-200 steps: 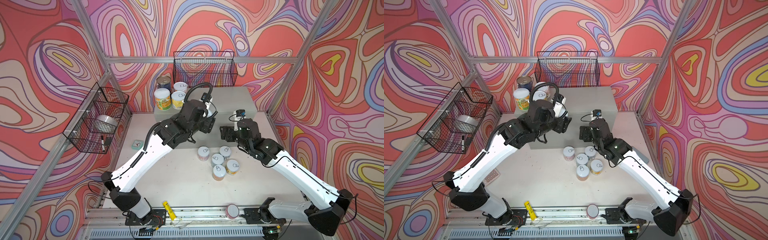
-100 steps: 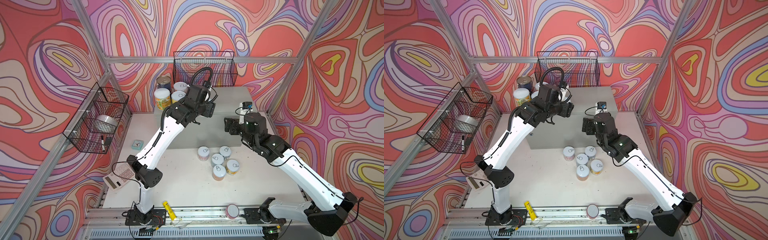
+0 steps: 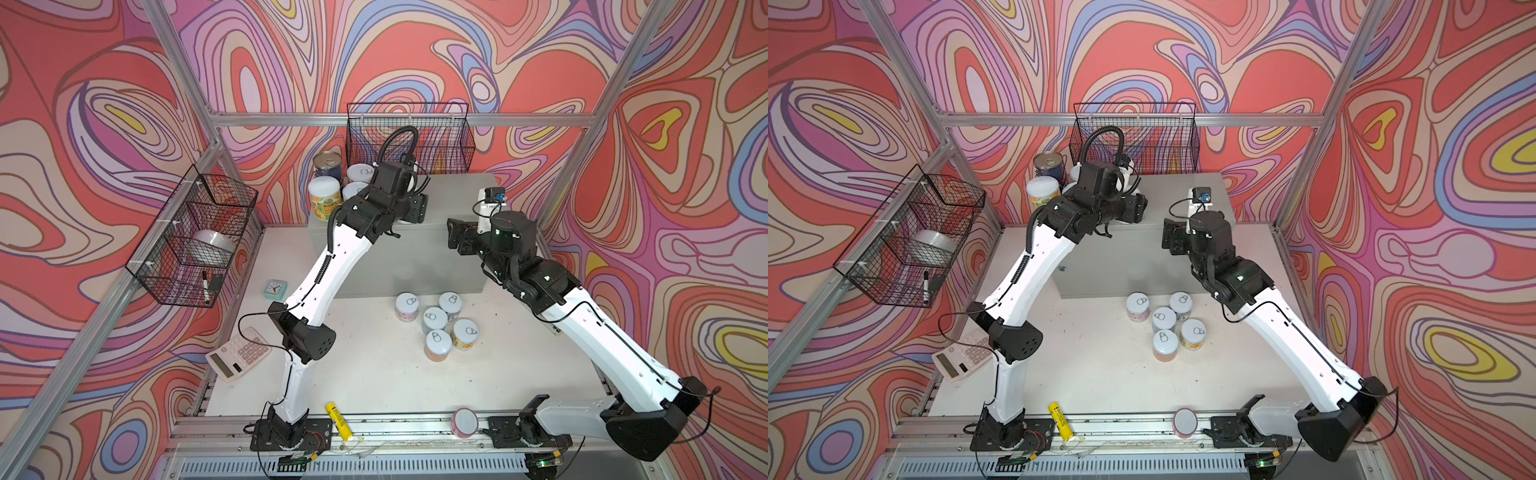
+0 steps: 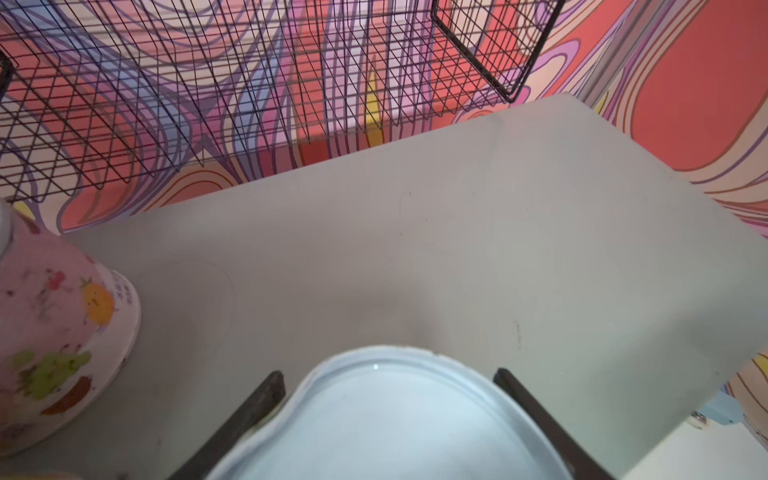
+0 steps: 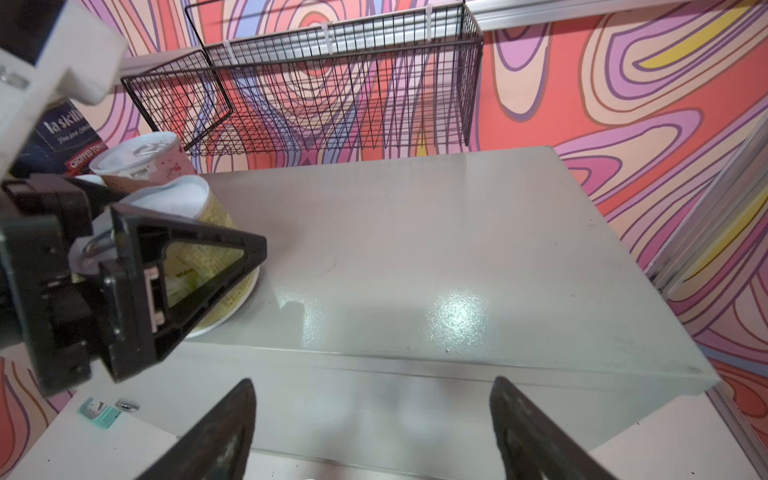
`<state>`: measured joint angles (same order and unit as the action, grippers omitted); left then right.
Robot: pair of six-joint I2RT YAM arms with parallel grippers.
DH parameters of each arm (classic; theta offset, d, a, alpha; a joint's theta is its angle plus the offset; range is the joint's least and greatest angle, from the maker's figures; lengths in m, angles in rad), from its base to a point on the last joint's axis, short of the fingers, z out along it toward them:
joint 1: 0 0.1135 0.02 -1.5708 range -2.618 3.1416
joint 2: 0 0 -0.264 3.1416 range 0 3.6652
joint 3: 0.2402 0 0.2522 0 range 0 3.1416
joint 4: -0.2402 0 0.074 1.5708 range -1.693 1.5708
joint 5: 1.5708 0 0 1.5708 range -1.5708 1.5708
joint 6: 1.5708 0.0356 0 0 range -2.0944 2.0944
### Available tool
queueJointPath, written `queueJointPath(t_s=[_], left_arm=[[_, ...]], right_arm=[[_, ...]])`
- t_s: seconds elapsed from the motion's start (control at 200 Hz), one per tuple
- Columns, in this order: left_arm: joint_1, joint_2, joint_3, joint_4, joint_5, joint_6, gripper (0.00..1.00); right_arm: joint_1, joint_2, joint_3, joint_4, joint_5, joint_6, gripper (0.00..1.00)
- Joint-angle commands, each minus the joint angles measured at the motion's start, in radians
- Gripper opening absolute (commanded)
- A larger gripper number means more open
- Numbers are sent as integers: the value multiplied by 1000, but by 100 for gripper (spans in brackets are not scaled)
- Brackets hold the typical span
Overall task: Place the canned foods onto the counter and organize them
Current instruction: 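Lift the green can with the left gripper over the cabinet while the right rises, then lower the green can beside the yellow can and open the left gripper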
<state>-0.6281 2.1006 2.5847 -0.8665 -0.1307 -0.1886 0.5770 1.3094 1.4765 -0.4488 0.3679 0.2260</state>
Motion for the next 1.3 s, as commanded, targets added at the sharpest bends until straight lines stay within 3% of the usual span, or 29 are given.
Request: queueJointPath(t_s=[0.0,0.105,0.28,0.35,0.401,0.501,1.001,1.297], left_arm=[[4,26,42,28,6,-21,0],[7,36,43,46,5,-24,0],[11,40,43,63,10,-28,60],[14,40,42,67,10,-21,73],[13,41,42,72,7,-13,87],[13,40,41,84,5,-2,99],[14,-38,56,188,-7,39,100],[13,-176,35,179,-27,78,100]], right_arm=[[-8,19,33,21,-27,-13,91],[-9,30,34,22,-33,-13,91],[-11,44,41,25,-45,-10,92],[-12,51,44,26,-48,-10,92],[-12,57,45,27,-53,-10,93],[-14,71,50,28,-74,-10,93],[-15,76,29,91,-188,-49,85],[-17,94,39,134,-298,-84,79]])
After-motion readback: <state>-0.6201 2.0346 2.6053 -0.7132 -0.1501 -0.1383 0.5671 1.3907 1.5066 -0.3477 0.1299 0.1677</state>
